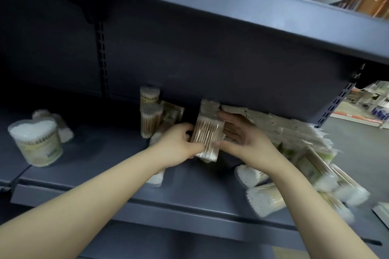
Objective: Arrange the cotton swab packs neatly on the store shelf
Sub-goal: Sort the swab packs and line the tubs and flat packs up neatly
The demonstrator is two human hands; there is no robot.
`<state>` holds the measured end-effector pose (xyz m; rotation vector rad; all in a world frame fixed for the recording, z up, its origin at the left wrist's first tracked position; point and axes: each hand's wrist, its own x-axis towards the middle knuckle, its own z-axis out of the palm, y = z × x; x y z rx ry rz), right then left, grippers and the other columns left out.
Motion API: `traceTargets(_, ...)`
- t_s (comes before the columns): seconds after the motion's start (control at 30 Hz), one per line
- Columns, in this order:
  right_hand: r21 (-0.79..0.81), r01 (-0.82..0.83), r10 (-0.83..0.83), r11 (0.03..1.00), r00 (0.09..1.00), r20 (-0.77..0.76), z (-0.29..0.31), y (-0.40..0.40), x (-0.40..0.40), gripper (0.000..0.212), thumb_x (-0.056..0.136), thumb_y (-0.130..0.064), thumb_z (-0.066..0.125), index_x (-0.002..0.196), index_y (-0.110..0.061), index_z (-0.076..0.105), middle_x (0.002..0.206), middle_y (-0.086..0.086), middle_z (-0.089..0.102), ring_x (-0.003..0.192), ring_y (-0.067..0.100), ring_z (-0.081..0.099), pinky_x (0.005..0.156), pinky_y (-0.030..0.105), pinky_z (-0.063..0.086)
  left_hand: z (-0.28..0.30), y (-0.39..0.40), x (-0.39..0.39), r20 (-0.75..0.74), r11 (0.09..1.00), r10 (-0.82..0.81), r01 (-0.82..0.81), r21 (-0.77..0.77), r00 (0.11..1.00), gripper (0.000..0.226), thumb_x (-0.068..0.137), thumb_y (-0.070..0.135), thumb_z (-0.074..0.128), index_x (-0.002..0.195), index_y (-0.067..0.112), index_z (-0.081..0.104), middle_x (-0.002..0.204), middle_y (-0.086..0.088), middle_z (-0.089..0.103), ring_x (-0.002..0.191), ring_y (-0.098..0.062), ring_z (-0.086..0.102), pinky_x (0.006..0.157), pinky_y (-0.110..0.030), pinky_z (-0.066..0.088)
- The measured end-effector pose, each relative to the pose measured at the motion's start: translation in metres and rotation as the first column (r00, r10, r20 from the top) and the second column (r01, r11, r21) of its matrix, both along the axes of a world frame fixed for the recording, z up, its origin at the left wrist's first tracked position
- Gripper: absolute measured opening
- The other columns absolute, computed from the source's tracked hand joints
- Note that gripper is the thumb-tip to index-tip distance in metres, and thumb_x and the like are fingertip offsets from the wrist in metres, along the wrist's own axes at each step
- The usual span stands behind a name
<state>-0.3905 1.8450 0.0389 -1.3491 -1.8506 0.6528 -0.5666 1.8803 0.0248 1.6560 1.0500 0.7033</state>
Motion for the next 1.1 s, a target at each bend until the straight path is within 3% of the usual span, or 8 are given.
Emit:
traceTargets(0.1, 0.04, 0.094, -0.093, 0.995, 0.995, -0.017, 0.002, 0.003, 0.005, 0.033, 0.087, -0.011, 0.062, 0.109, -0.035, 0.056, 0.125, -0.005, 0.056, 0.114, 0.004, 0.054, 0.096, 0.018, 0.043, 0.0, 0.001, 0.002, -0.05, 0.998, -0.011, 0.013, 0.057, 0.999, 0.045, 0.056, 0.028, 0.054, 0.096, 0.009, 0.061, 0.093, -0.013, 0.07, 0.08, -0.024, 0.064, 0.071, -0.036, 0.047)
traceTargets(0.17, 0.082, 0.149, -0.148, 0.985, 0.989, -0.018, 0.005, 0.004, 0.006, 0.024, 0.088, -0.009, 0.059, 0.102, -0.028, 0.062, 0.115, -0.005, 0.063, 0.103, 0.0, 0.059, 0.089, 0.013, 0.045, -0.001, 0.003, 0.002, -0.09, 0.996, -0.009, 0.017, 0.093, 0.996, 0.042, 0.058, 0.027, 0.059, 0.094, 0.005, 0.063, 0.091, -0.013, 0.07, 0.085, -0.025, 0.065, 0.074, -0.039, 0.05)
traceTargets(0.27, 0.076, 0.17, -0.166, 0.982, 0.984, -0.061, 0.01, 0.005, 0.006, 0.026, 0.088, -0.006, 0.058, 0.09, -0.031, 0.065, 0.1, -0.011, 0.067, 0.091, -0.005, 0.061, 0.082, 0.009, 0.046, -0.003, 0.006, 0.002, -0.131, 0.991, -0.002, 0.019, 0.134, 0.991, 0.024, 0.07, 0.015, 0.067, 0.091, 0.005, 0.063, 0.09, -0.011, 0.069, 0.088, -0.026, 0.065, 0.079, -0.04, 0.05)
traceTargets(0.37, 0.039, 0.155, -0.15, 0.987, 0.984, -0.1, 0.013, 0.005, 0.007, 0.03, 0.086, -0.004, 0.06, 0.084, -0.033, 0.066, 0.092, -0.016, 0.068, 0.087, -0.004, 0.063, 0.082, 0.011, 0.048, -0.005, 0.01, 0.002, -0.151, 0.982, 0.025, 0.004, 0.19, 0.988, 0.015, 0.069, 0.016, 0.069, 0.081, 0.014, 0.059, 0.083, -0.004, 0.067, 0.082, -0.019, 0.063, 0.073, -0.034, 0.05)
traceTargets(0.47, -0.004, 0.139, -0.137, 0.99, 0.976, -0.17, 0.015, 0.005, 0.007, 0.028, 0.085, -0.001, 0.061, 0.083, -0.028, 0.068, 0.087, -0.012, 0.07, 0.084, -0.001, 0.064, 0.081, 0.014, 0.049, -0.006, 0.013, 0.0, -0.205, 0.965, 0.066, -0.01, 0.262, 0.977, 0.02, 0.068, 0.023, 0.07, 0.083, 0.022, 0.056, 0.085, 0.003, 0.066, 0.084, -0.017, 0.063, 0.078, -0.037, 0.052)
traceTargets(0.67, -0.013, 0.118, -0.118, 0.993, 0.963, -0.241, 0.015, 0.008, 0.006, 0.025, 0.08, 0.001, 0.066, 0.083, -0.023, 0.069, 0.085, -0.008, 0.07, 0.084, 0.004, 0.065, 0.082, 0.019, 0.051, -0.009, 0.014, -0.004, -0.234, 0.904, 0.131, -0.019, 0.427, 0.963, 0.04, 0.071, 0.034, 0.068, 0.104, 0.02, 0.051, 0.09, 0.008, 0.063, 0.088, -0.016, 0.061, 0.077, -0.04, 0.051)
traceTargets(0.83, -0.045, 0.097, -0.107, 0.994, 0.944, -0.312, 0.016, 0.01, 0.004, 0.025, 0.08, 0.005, 0.063, 0.092, -0.017, 0.067, 0.093, 0.002, 0.07, 0.087, 0.008, 0.065, 0.081, 0.02, 0.052, -0.008, 0.014, -0.004, -0.193, 0.871, 0.143, -0.031, 0.49, 0.971, 0.036, 0.075, 0.023, 0.069, 0.102, 0.021, 0.045, 0.081, 0.012, 0.058, 0.081, -0.015, 0.06, 0.072, -0.038, 0.051)
traceTargets(1.1, -0.241, 0.132, -0.207, 0.961, 0.924, -0.32, 0.018, 0.01, -0.004, 0.012, 0.089, -0.018, 0.056, 0.094, -0.016, 0.067, 0.071, -0.003, 0.067, 0.059, 0.009, 0.065, 0.058, 0.023, 0.057, -0.01, 0.016, -0.008, -0.223, 0.775, 0.186, -0.004, 0.632, 0.957, 0.034, 0.08, 0.015, 0.062, 0.108, 0.018, 0.043, 0.086, 0.003, 0.058, 0.075, -0.015, 0.057, 0.061, -0.027, 0.045)
